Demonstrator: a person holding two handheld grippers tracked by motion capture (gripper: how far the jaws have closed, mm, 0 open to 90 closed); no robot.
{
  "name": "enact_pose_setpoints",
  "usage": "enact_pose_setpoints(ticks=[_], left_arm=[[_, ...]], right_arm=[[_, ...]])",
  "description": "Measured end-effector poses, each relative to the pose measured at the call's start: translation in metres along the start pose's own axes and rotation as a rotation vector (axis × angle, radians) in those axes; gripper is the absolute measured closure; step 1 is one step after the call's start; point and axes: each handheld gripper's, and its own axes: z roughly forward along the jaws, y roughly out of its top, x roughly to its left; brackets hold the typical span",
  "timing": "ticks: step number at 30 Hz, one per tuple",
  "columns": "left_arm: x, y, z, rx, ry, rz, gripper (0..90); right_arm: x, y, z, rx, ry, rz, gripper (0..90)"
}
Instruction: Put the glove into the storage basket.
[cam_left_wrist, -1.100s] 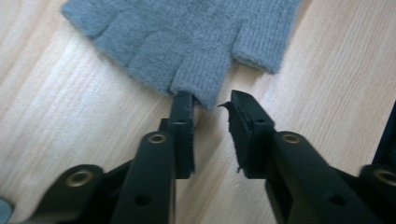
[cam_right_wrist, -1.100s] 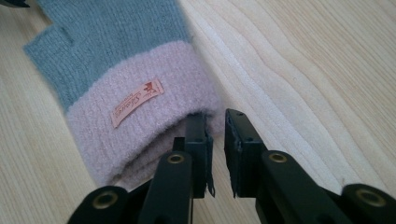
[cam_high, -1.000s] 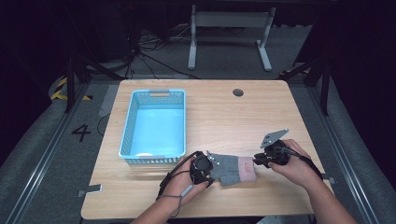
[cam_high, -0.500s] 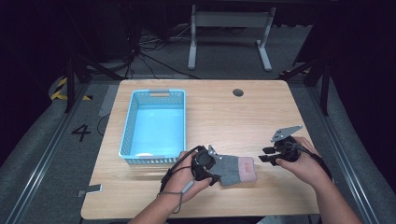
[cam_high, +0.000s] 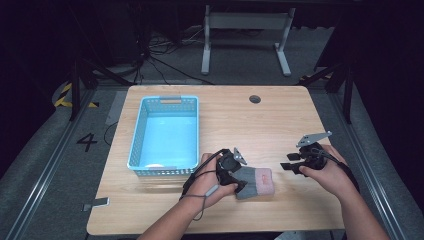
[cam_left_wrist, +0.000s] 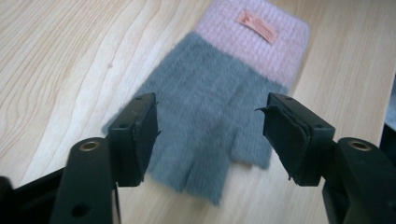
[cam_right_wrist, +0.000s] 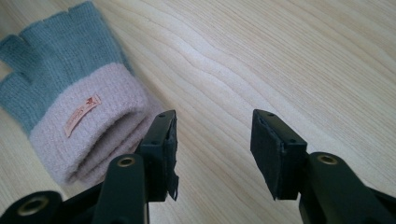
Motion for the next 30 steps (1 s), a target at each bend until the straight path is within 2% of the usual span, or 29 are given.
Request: enact_pose_setpoints(ticks=[5, 10, 15, 24, 28, 30], left_arm=[[0.004, 0.005, 0.012, 0.003, -0.031, 0.007, 30.8], [0.006, 0.007, 0.023, 0.023, -0.035, 0.037, 29.1], [0.004, 0.008, 0.033, 0.034, -0.041, 0.043, 27.4], [-0.003, 0.008, 0.051, 0.091, -0.013, 0.062, 21.7], [-0.006, 0.006, 0.056, 0.088, 0.009, 0.071, 18.7], [-0.01, 0.005, 0.058, 0.077, 0.042, 0.086, 18.1]], right_arm=[[-0.001, -0.001, 0.0, -0.003, 0.005, -0.001, 51.5], [-0.001, -0.001, -0.001, -0.01, 0.003, -0.001, 51.4], [-0.001, -0.001, -0.001, -0.014, 0.008, -0.002, 50.9], [0.0, -0.001, 0.001, -0.01, 0.022, 0.001, 50.7], [0.001, -0.001, 0.001, -0.011, 0.031, -0.001, 50.8], [0.001, -0.001, 0.002, -0.011, 0.034, -0.001, 50.7]])
